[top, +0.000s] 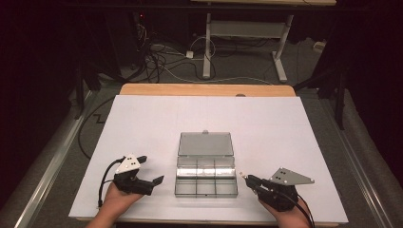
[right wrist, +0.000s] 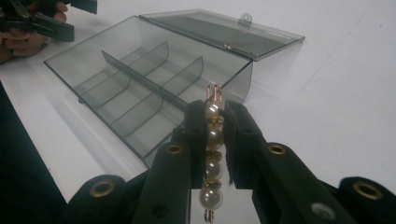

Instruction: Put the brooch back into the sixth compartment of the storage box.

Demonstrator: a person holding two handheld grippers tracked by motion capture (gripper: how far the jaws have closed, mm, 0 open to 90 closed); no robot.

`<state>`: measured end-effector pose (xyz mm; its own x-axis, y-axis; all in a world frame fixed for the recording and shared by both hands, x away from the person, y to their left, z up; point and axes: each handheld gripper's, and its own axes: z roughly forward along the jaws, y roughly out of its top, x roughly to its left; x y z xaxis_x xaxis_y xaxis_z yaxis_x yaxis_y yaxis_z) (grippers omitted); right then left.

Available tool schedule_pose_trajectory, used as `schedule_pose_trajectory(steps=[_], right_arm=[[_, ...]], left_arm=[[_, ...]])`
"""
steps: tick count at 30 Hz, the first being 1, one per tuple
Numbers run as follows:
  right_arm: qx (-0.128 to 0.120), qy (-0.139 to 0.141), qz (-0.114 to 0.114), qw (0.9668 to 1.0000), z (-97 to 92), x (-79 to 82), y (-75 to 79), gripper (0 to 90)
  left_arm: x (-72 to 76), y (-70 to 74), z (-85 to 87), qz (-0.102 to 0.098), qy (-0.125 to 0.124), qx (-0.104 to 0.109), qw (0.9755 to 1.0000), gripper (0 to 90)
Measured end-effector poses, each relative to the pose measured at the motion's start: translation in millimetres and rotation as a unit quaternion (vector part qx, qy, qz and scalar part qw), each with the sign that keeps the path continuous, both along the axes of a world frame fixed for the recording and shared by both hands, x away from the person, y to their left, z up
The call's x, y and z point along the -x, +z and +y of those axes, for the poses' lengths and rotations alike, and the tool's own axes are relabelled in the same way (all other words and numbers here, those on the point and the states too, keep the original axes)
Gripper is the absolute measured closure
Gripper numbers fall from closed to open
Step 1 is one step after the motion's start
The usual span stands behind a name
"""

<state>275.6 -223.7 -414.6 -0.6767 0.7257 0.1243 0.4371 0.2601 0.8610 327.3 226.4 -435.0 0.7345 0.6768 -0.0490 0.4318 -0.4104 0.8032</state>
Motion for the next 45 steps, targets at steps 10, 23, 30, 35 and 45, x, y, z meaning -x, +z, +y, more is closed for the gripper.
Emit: schedule_pose_trajectory(steps=[10, 23, 30, 35, 45], right_arm=[[-0.001, 0.014, -0.010, 0.9999, 11.2, -4.4, 7.5, 80.3], [0.000, 0.038, -0.013, 0.9992, 34.5, -11.6, 11.4, 80.2], [0.001, 0.048, -0.012, 0.9988, 44.6, -14.8, 10.8, 80.3], [0.002, 0.054, -0.010, 0.9985, 50.7, -16.7, 9.8, 80.3], [0.006, 0.063, -0.006, 0.9980, 61.2, -20.0, 7.9, 80.2]], left_arm=[[0.1, 0.0, 0.1, 0.000, 0.000, 0.000, 1.0000, 0.3], [0.1, 0.1, 0.2, 0.000, -0.002, 0.001, 1.0000, 0.3], [0.1, 0.0, 0.2, 0.000, -0.002, 0.002, 1.0000, 0.3], [0.1, 0.1, 0.3, 0.000, -0.002, 0.002, 1.0000, 0.2], [0.1, 0.1, 0.3, 0.000, -0.003, 0.002, 1.0000, 0.3]])
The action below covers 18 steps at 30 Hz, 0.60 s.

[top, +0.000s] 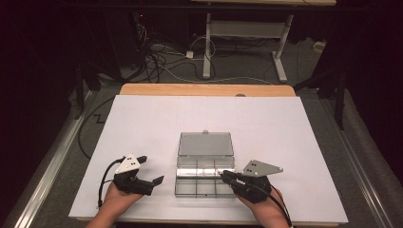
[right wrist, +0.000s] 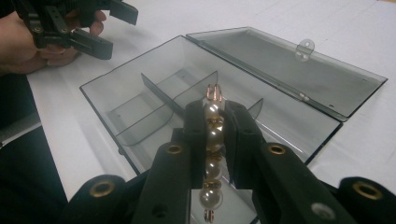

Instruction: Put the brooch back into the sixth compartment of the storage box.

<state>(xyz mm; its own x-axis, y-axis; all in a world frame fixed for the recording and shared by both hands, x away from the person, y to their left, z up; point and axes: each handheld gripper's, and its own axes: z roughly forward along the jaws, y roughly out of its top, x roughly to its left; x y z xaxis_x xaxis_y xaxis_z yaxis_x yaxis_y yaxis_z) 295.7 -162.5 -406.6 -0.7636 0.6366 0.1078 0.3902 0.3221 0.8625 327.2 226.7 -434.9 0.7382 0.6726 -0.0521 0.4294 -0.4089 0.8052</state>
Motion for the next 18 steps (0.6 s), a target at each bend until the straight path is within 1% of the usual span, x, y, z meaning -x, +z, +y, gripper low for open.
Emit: schedule_pose_trajectory(steps=[18], right_arm=[[0.016, 0.002, 0.017, 0.9997, 0.7, -0.6, -10.6, 80.2]], left_arm=[[0.0, 0.0, 0.1, 0.000, 0.000, 0.001, 1.0000, 0.3]])
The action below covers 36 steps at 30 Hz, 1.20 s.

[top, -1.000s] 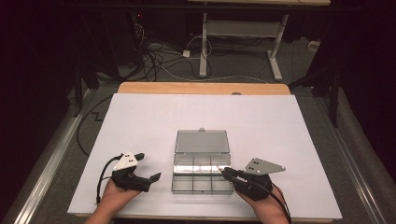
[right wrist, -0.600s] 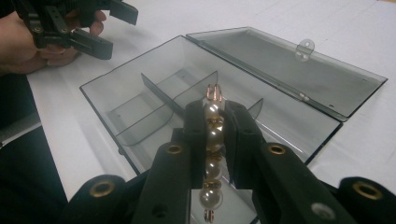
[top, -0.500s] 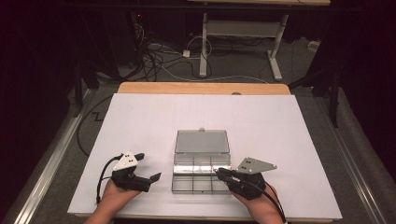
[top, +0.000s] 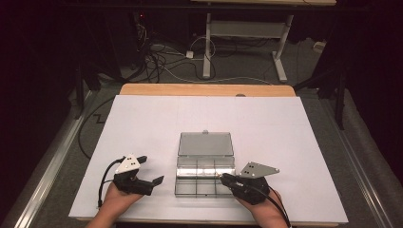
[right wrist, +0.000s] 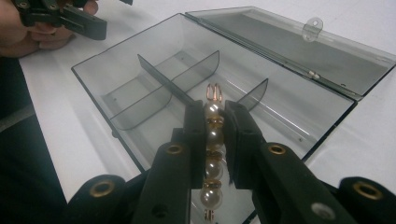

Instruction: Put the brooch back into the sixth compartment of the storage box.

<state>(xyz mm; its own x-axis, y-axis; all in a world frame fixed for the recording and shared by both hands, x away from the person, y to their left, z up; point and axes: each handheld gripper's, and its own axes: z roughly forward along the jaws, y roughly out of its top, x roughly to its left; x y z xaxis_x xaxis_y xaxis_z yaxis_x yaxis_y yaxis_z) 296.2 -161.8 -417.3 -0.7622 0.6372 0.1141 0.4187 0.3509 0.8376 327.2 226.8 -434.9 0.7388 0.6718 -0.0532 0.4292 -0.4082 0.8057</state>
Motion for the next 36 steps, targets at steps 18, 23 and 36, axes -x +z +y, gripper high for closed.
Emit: schedule_pose_trajectory(steps=[18, 23, 36], right_arm=[[0.013, 0.003, 0.018, 0.9998, -4.6, 2.5, -7.4, 80.0], [0.015, 0.004, 0.022, 0.9996, -4.4, 2.2, -8.3, 80.0], [0.022, 0.004, 0.031, 0.9993, -2.3, 0.3, -11.4, 79.9]], left_arm=[[-0.2, -0.1, 0.1, 0.000, -0.001, -0.001, 1.0000, 0.3], [-0.2, -0.1, 0.2, 0.000, -0.001, -0.001, 1.0000, 0.3], [-0.3, 0.0, 0.4, 0.001, -0.001, 0.000, 1.0000, 0.3]])
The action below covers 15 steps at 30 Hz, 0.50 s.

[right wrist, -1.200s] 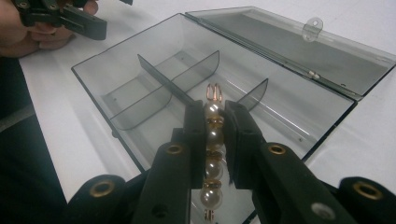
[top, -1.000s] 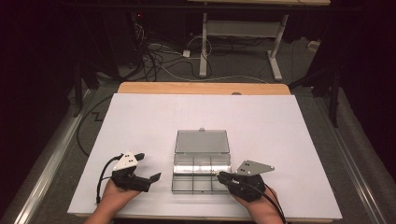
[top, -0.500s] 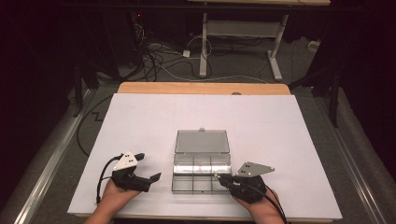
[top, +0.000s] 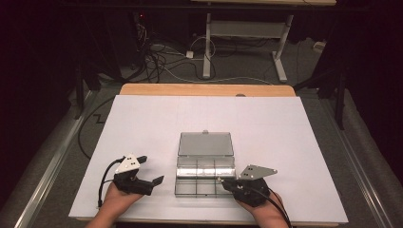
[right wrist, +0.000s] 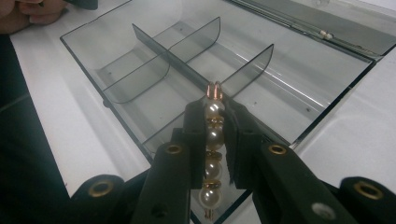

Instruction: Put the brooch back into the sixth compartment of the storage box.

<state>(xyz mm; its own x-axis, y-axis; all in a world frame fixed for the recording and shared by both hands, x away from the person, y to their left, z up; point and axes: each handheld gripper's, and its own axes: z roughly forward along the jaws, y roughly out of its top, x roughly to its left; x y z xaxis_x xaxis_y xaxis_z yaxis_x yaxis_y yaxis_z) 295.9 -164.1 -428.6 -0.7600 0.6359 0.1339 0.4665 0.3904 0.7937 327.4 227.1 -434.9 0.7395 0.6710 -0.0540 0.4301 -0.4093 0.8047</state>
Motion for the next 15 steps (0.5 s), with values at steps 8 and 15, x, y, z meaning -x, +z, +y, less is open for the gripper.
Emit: schedule_pose_trajectory(steps=[8, 15], right_arm=[[0.004, 0.001, 0.005, 1.0000, 0.6, -0.5, -1.0, 79.6], [0.003, 0.000, 0.005, 1.0000, 0.5, -0.6, -0.8, 77.9]], left_arm=[[0.0, 0.0, 0.0, 0.000, 0.000, 0.000, 1.0000, 0.3], [0.0, 0.0, 0.1, 0.000, 0.000, 0.000, 1.0000, 0.3]])
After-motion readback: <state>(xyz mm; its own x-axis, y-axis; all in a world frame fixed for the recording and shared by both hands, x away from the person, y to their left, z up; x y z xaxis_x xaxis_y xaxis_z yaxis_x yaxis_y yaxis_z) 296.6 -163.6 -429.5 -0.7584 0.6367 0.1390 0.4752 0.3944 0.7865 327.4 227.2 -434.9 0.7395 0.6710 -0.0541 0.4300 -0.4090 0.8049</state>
